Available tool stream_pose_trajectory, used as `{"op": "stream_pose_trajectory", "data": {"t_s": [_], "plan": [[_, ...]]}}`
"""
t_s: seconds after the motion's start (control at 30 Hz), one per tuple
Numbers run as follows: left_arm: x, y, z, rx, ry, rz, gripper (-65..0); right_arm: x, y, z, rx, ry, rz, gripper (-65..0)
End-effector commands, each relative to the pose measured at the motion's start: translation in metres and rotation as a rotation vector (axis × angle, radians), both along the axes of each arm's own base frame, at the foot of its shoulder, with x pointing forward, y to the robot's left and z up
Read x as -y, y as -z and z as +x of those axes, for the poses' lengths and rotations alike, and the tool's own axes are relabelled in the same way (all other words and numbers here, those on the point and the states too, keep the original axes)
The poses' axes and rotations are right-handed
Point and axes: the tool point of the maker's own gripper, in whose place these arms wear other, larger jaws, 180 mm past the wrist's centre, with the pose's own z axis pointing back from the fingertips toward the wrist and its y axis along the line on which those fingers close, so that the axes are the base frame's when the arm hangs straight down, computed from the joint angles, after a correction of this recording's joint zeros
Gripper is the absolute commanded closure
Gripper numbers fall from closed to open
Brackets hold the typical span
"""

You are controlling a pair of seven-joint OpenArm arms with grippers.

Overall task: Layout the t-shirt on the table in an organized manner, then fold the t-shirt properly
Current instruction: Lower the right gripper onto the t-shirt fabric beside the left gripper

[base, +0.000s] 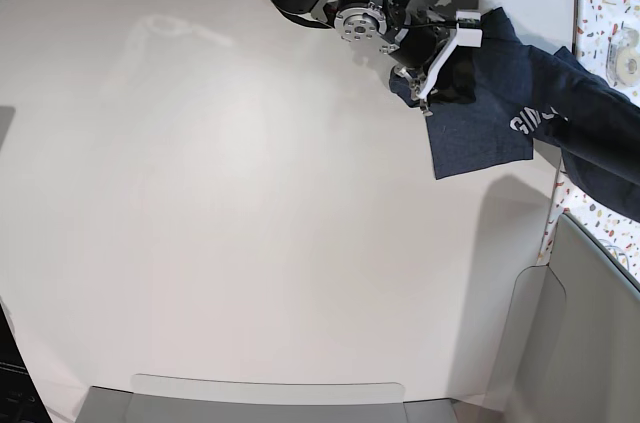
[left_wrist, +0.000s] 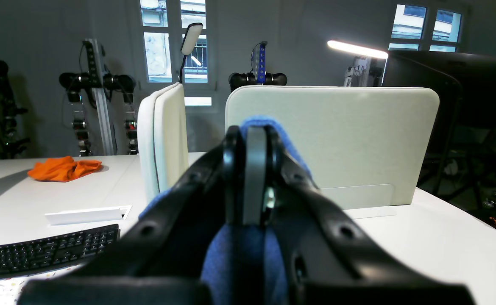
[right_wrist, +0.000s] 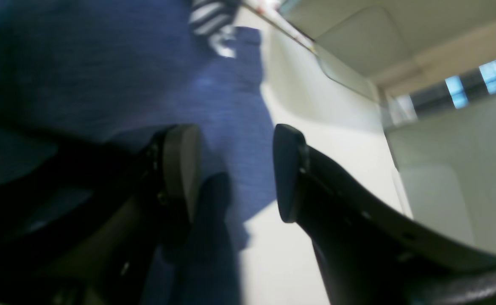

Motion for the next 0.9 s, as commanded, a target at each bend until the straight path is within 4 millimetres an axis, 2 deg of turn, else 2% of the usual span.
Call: {"op": "stream_pose_trajectory", "data": {"t_s": [0.0,0.13,0.23,0.47,0.6,0.73,0.8,0.87], "plan": [[0.004,-0.015,-0.004,0.050,0.013,0.020,0.0,-0.006,-0.014,0.003,0.037,-0.012,0.032,-28.1],[0.004,-0.015,-0.004,0.050,0.013,0.017,0.0,-0.009,-0.010,-0.003,0.037,-0.036,0.018,-28.1],[0.004,-0.015,-0.004,0.050,0.013,0.017,0.0,-0.009,-0.008,0.005,0.051,-0.037,0.003,-28.0],[0.004,-0.015,-0.004,0.050,0.013,0.016,0.0,-0.028,-0.024,0.015,0.077,-0.043,0.029,-28.0],[0.004,-0.015,-0.004,0.050,0.013,0.016,0.0,-0.038,-0.022,0.015,0.066,-0.045,0.023,-27.9],[0.004,-0.015,-0.004,0.051,0.013,0.016,0.0,-0.030,0.007,0.016,0.037,-0.038,-0.049,-27.2],[0.004,-0.015,-0.004,0.051,0.013,0.016,0.0,-0.026,0.018,0.017,0.027,-0.034,-0.075,-22.5],[0.004,-0.015,-0.004,0.051,0.013,0.016,0.0,-0.024,0.023,0.018,0.022,-0.032,-0.089,-10.1]]}}
